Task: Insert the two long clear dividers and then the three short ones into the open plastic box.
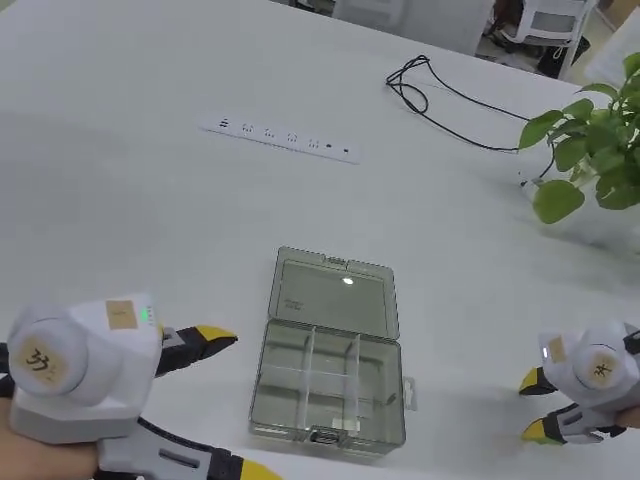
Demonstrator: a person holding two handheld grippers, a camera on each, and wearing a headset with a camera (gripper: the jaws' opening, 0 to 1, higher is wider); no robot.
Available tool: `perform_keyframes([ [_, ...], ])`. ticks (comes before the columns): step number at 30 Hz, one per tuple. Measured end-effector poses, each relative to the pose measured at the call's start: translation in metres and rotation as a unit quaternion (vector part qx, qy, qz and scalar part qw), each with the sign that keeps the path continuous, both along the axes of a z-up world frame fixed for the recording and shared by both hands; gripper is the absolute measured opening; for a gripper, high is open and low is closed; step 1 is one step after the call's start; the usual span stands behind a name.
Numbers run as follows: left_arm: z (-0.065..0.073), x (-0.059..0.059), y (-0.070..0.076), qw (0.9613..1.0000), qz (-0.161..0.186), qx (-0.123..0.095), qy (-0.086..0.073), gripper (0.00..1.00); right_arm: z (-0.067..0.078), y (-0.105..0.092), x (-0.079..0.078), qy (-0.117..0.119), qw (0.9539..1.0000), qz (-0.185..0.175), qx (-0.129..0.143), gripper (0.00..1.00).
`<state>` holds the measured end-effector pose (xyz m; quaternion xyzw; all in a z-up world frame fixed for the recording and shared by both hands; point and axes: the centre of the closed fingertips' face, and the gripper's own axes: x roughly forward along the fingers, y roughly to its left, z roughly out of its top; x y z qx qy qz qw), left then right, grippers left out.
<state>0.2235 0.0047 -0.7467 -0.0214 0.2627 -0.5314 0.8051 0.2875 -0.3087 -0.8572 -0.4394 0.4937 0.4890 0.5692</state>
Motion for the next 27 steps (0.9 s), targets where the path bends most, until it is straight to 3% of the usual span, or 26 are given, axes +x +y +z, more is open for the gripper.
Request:
perform_keyframes([
  [5, 0.002, 0.001, 0.000, 1.0000, -0.001, 0.000, -0.003, 0.98, 0.004, 0.005, -0.003, -0.007, 0.9999, -0.006, 0.010, 0.33],
  [9, 0.003, 0.001, 0.000, 1.0000, -0.002, 0.002, -0.003, 0.97, 0.015, 0.018, -0.004, -0.023, 0.9992, -0.009, 0.031, 0.33],
  [19, 0.017, 0.008, -0.004, 0.9999, 0.006, -0.008, -0.007, 0.95, 0.054, 0.066, -0.010, -0.069, 0.9930, -0.008, 0.095, 0.33],
  [27, 0.035, 0.015, -0.015, 0.9995, 0.011, -0.027, -0.007, 0.91, 0.086, 0.097, -0.016, -0.100, 0.9872, 0.001, 0.124, 0.33],
])
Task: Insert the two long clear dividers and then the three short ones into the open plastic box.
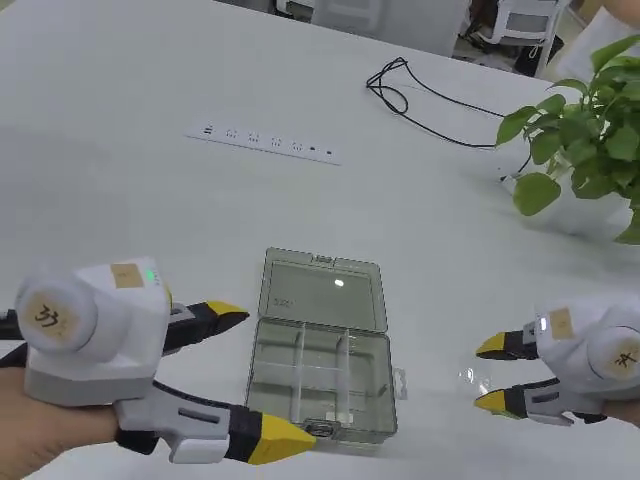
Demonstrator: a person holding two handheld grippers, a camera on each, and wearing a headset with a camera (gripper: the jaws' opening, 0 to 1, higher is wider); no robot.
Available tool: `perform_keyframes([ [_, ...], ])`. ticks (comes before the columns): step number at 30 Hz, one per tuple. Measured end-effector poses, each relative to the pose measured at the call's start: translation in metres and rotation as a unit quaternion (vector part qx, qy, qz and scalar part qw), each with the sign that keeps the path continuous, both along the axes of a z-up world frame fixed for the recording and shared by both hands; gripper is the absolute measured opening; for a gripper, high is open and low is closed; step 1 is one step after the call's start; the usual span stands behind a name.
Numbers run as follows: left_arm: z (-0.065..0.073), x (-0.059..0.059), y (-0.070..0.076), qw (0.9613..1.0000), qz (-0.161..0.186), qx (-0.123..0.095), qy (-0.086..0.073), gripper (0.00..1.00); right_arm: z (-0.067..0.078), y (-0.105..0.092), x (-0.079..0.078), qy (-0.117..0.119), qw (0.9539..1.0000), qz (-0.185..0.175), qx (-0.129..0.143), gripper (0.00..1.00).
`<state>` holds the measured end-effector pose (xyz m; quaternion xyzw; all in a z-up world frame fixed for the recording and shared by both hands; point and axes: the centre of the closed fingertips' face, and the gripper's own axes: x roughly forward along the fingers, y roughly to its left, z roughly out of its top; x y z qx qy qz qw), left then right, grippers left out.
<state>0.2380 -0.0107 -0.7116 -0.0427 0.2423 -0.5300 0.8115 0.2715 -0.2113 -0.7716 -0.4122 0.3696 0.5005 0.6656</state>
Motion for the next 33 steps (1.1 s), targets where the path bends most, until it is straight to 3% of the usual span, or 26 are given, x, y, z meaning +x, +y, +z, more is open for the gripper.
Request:
perform_keyframes([
  [5, 0.013, 0.004, -0.010, 0.9997, 0.005, -0.019, 0.012, 0.84, 0.023, 0.021, -0.003, -0.020, 0.9995, 0.004, 0.022, 0.33],
  [13, 0.037, 0.007, -0.035, 0.9960, 0.013, -0.072, 0.052, 0.71, 0.053, 0.052, -0.011, -0.050, 0.9977, 0.019, 0.041, 0.33],
  [15, 0.040, 0.008, -0.041, 0.9938, 0.017, -0.083, 0.073, 0.64, 0.059, 0.058, -0.012, -0.056, 0.9972, 0.024, 0.042, 0.33],
  [17, 0.042, 0.008, -0.045, 0.9924, 0.017, -0.090, 0.082, 0.60, 0.063, 0.062, -0.014, -0.060, 0.9969, 0.026, 0.044, 0.33],
  [20, 0.046, 0.006, -0.054, 0.9873, 0.016, -0.105, 0.118, 0.55, 0.073, 0.075, -0.018, -0.068, 0.9958, 0.033, 0.052, 0.33],
  [22, 0.048, 0.007, -0.059, 0.9867, 0.014, -0.110, 0.118, 0.51, 0.079, 0.083, -0.021, -0.072, 0.9951, 0.037, 0.057, 0.33],
  [29, 0.047, 0.001, -0.072, 0.9793, 0.014, -0.121, 0.162, 0.36, 0.094, 0.101, -0.031, -0.091, 0.9927, 0.056, 0.056, 0.33],
  [33, 0.049, -0.001, -0.077, 0.9762, 0.013, -0.130, 0.173, 0.31, 0.098, 0.108, -0.034, -0.100, 0.9917, 0.064, 0.050, 0.33],
])
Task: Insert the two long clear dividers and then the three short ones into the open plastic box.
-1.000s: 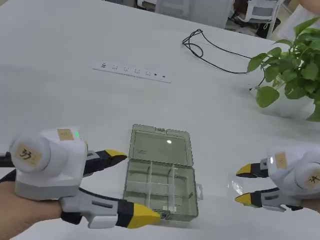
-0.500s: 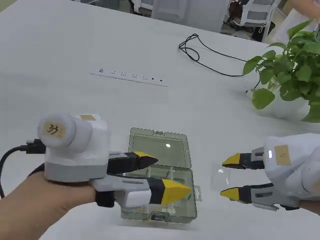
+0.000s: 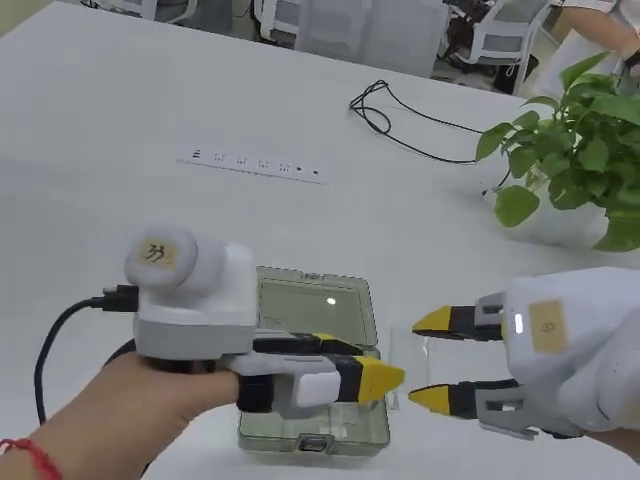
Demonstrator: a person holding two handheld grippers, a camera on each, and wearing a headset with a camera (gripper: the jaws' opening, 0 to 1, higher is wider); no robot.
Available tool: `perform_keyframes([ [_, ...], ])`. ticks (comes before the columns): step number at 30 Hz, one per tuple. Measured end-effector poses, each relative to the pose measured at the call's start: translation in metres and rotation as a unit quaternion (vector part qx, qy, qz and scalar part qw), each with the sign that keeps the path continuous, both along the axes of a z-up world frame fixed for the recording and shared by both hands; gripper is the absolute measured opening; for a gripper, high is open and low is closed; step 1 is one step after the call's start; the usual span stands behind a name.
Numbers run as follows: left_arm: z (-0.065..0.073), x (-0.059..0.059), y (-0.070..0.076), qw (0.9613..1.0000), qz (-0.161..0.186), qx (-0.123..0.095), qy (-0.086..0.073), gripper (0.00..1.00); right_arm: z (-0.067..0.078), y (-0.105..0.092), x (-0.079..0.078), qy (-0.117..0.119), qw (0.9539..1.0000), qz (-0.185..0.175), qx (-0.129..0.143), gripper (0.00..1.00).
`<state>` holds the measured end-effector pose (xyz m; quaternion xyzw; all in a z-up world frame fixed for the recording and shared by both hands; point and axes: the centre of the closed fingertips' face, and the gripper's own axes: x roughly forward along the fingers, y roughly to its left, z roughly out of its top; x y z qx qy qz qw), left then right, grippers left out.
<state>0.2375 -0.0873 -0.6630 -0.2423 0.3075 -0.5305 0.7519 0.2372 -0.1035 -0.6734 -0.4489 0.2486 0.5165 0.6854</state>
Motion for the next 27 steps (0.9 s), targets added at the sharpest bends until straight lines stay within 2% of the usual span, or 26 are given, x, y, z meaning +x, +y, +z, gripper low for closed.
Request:
perform_keyframes([
  [7, 0.000, -0.004, -0.005, 0.9997, -0.004, -0.011, 0.021, 0.16, 0.009, 0.009, -0.005, -0.013, 0.9998, 0.014, -0.005, 0.33],
  [10, 0.001, -0.004, -0.006, 0.9996, -0.004, -0.015, 0.024, 0.10, 0.011, 0.012, -0.006, -0.015, 0.9997, 0.017, -0.006, 0.33],
  [18, 0.003, -0.005, -0.006, 0.9993, -0.002, -0.021, 0.029, 0.05, 0.012, 0.014, -0.007, -0.015, 0.9998, 0.011, -0.006, 0.33],
  [27, 0.003, -0.007, -0.006, 0.9993, -0.005, -0.022, 0.029, 0.00, 0.011, 0.014, -0.007, -0.017, 0.9997, 0.013, -0.012, 0.33],
])
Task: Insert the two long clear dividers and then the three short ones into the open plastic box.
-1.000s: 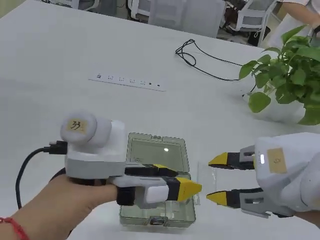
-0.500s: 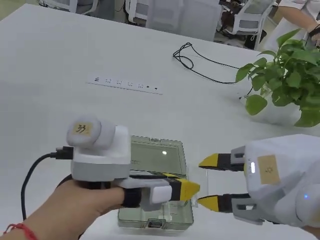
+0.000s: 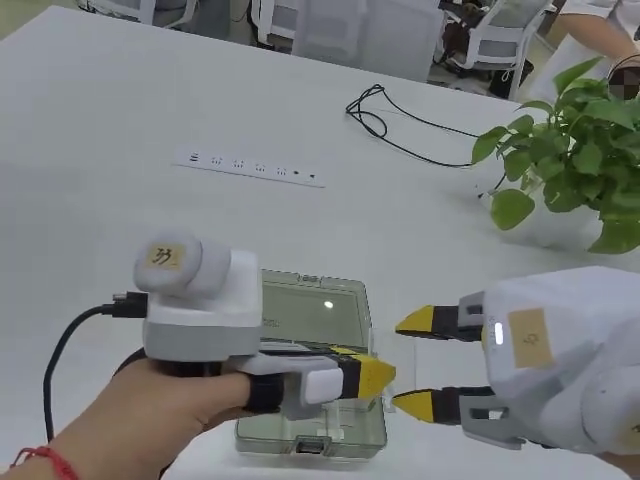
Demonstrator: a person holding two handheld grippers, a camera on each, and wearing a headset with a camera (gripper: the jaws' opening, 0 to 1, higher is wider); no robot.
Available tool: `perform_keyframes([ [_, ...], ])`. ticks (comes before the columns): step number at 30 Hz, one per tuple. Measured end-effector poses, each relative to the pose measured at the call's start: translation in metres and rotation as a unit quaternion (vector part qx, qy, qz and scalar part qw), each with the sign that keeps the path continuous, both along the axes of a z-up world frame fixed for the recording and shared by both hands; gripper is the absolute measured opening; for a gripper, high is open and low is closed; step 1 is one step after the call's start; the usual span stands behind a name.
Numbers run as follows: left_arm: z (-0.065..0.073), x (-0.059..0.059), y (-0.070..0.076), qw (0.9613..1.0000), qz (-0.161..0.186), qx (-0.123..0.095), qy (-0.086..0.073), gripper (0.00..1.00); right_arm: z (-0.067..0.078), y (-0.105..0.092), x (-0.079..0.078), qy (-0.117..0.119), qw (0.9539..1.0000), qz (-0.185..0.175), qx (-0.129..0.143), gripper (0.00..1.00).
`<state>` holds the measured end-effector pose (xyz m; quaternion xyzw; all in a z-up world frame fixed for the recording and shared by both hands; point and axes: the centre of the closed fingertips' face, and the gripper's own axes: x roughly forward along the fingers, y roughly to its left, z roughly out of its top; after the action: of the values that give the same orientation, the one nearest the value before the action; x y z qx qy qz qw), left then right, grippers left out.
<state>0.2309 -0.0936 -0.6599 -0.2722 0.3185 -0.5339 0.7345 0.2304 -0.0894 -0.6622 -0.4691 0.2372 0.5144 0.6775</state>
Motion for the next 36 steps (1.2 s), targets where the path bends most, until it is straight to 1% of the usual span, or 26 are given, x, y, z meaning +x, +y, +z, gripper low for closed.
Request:
perform_keyframes([
  [3, 0.000, 0.000, 0.000, 1.0000, 0.001, 0.000, 0.002, 0.00, 0.000, 0.000, 0.000, -0.002, 1.0000, 0.002, -0.001, 0.33],
  [6, 0.000, 0.000, 0.001, 1.0000, 0.003, 0.001, -0.001, 0.00, 0.000, 0.001, 0.000, -0.004, 1.0000, 0.003, -0.002, 0.33],
  [8, -0.001, 0.000, 0.001, 1.0000, 0.005, 0.001, 0.004, 0.00, -0.001, 0.001, -0.001, -0.005, 1.0000, 0.004, -0.003, 0.33],
  [12, 0.000, 0.001, 0.002, 0.9999, 0.011, -0.002, 0.007, 0.00, 0.001, 0.002, 0.001, -0.012, 0.9999, 0.004, -0.002, 0.34],
  [13, -0.001, 0.000, 0.003, 1.0000, 0.006, 0.002, 0.000, 0.00, 0.003, 0.002, 0.002, -0.016, 0.9999, 0.003, 0.001, 0.35],
  [15, -0.001, 0.000, 0.004, 1.0000, 0.007, 0.004, -0.001, 0.00, 0.007, 0.003, 0.002, -0.008, 0.9999, 0.001, 0.010, 0.34],
  [17, -0.001, -0.002, 0.004, 0.9998, 0.000, 0.010, -0.014, 0.00, 0.013, 0.003, 0.005, -0.003, 0.9995, -0.007, 0.030, 0.35],
  [19, -0.004, -0.005, 0.005, 0.9987, -0.013, 0.027, -0.042, 0.00, 0.017, 0.002, 0.005, 0.016, 0.9985, -0.013, 0.050, 0.34],
  [20, -0.003, -0.008, 0.004, 0.9975, -0.025, 0.029, -0.060, 0.00, 0.019, 0.002, 0.004, 0.030, 0.9974, -0.015, 0.065, 0.34],
  [21, -0.002, -0.011, 0.003, 0.9965, -0.032, 0.031, -0.072, 0.00, 0.021, 0.003, 0.003, 0.041, 0.9963, -0.016, 0.074, 0.33],
  [22, -0.002, -0.014, 0.003, 0.9937, -0.045, 0.037, -0.096, 0.00, 0.022, 0.003, 0.002, 0.054, 0.9948, -0.014, 0.085, 0.32],
  [23, -0.002, -0.015, 0.003, 0.9924, -0.050, 0.040, -0.105, 0.00, 0.024, 0.003, 0.000, 0.069, 0.9931, -0.012, 0.094, 0.30],
  [24, -0.002, -0.017, 0.002, 0.9894, -0.058, 0.044, -0.125, 0.00, 0.025, 0.004, -0.003, 0.086, 0.9910, -0.008, 0.102, 0.27],
  [25, -0.002, -0.021, 0.002, 0.9848, -0.072, 0.049, -0.150, 0.00, 0.026, 0.003, -0.007, 0.109, 0.9877, -0.004, 0.111, 0.24],
  [26, 0.000, -0.026, 0.001, 0.9797, -0.087, 0.050, -0.173, 0.00, 0.028, 0.003, -0.011, 0.133, 0.9835, -0.001, 0.123, 0.23],
  [27, 0.001, -0.028, 0.000, 0.9755, -0.095, 0.049, -0.193, 0.00, 0.029, 0.004, -0.015, 0.150, 0.9802, 0.004, 0.129, 0.22],
  [28, 0.003, -0.033, 0.000, 0.9681, -0.108, 0.050, -0.220, 0.00, 0.030, 0.004, -0.019, 0.167, 0.9767, 0.013, 0.135, 0.21],
  [29, 0.004, -0.035, -0.001, 0.9624, -0.118, 0.050, -0.240, 0.00, 0.031, 0.004, -0.021, 0.174, 0.9748, 0.019, 0.138, 0.19],
  [30, 0.003, -0.038, -0.001, 0.9577, -0.126, 0.052, -0.253, 0.00, 0.031, 0.005, -0.024, 0.192, 0.9708, 0.019, 0.143, 0.17],
  [31, 0.001, -0.041, -0.001, 0.9522, -0.137, 0.060, -0.266, 0.00, 0.030, 0.005, -0.027, 0.201, 0.9687, 0.024, 0.143, 0.17],
  [32, 0.000, -0.043, -0.001, 0.9497, -0.143, 0.064, -0.271, 0.00, 0.029, 0.006, -0.031, 0.212, 0.9664, 0.034, 0.142, 0.16],
  [33, 0.000, -0.043, -0.002, 0.9444, -0.149, 0.064, -0.286, 0.00, 0.028, 0.006, -0.032, 0.216, 0.9656, 0.036, 0.140, 0.16],
  [35, -0.001, -0.045, -0.002, 0.9444, -0.151, 0.063, -0.285, 0.00, 0.025, 0.006, -0.036, 0.227, 0.9638, 0.043, 0.134, 0.16],
  [36, 0.001, -0.045, -0.002, 0.9436, -0.151, 0.058, -0.289, 0.00, 0.023, 0.006, -0.036, 0.230, 0.9631, 0.044, 0.132, 0.16],
])
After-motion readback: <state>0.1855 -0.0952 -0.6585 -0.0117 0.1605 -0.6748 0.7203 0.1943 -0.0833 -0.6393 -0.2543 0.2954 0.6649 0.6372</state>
